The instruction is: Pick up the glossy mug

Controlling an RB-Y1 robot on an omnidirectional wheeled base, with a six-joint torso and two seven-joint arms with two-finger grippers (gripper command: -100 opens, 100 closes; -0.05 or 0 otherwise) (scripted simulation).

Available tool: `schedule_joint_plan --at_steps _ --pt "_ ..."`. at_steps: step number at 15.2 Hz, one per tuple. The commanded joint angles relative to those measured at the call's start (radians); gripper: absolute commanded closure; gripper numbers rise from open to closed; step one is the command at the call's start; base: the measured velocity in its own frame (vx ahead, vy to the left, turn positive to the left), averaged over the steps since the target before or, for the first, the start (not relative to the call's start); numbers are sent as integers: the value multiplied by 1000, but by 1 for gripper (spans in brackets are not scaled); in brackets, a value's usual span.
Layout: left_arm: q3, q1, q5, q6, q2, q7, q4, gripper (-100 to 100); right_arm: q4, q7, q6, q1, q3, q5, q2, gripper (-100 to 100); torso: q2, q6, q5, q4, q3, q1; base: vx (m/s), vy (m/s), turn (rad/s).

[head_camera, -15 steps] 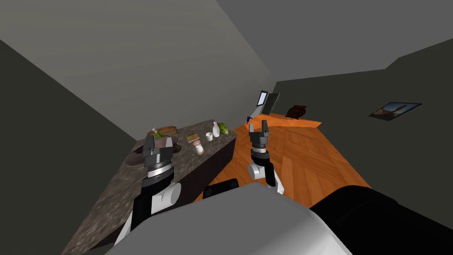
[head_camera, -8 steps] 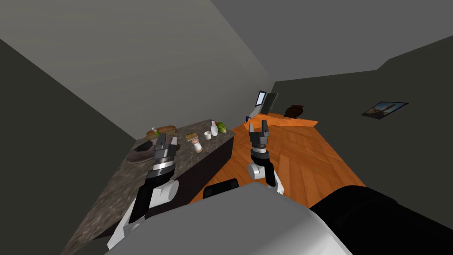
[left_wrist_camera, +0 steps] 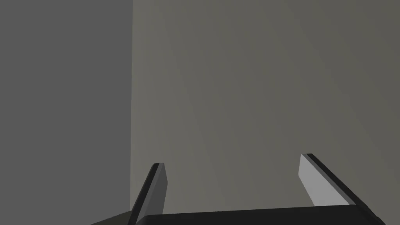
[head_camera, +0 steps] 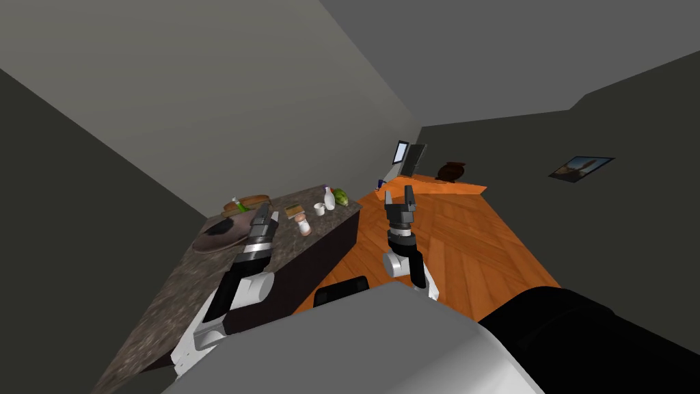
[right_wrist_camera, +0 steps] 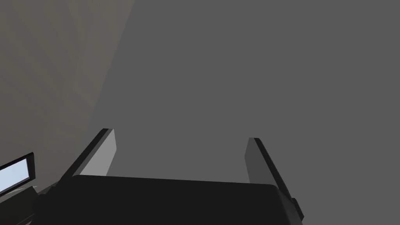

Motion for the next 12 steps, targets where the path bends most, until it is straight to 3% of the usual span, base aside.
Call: schedule_joint_plan --at_steps 1,2,3,5,6,8,9,11,12 --pt "9 -38 15 50 32 -21 30 -100 0 0 0 0 0 0 0 0 0 0 0 0 0 0 -7 -6 -36" --pt "9 -38 15 67 32 -21 30 -100 0 0 0 0 0 0 0 0 0 0 0 0 0 0 -7 -5 -38" --pt "15 -70 27 90 59 -41 56 -100 0 0 0 0 0 0 0 0 0 0 0 0 0 0 -6 -6 -57" --pt "15 -70 27 123 59 -41 56 -100 0 0 0 0 0 0 0 0 0 0 0 0 0 0 -3 -4 -35" --pt "22 -104 40 157 85 -62 83 -100 0 0 0 0 0 0 0 0 0 0 0 0 0 0 -1 -5 -50" --pt "22 -104 40 183 85 -62 83 -100 0 0 0 0 0 0 0 0 -1 0 0 0 0 0 0 -4 -34" --pt "28 -139 54 222 112 -85 112 -100 0 0 0 0 0 0 0 0 -1 0 0 0 0 0 2 -6 -46" --pt "28 -139 54 245 112 -85 112 -100 0 0 0 0 0 0 0 0 -1 0 0 0 -1 0 3 -4 -39" --pt "34 -175 68 277 138 -108 142 -100 0 0 0 0 0 0 0 0 -1 0 0 0 -1 0 4 -6 -53"
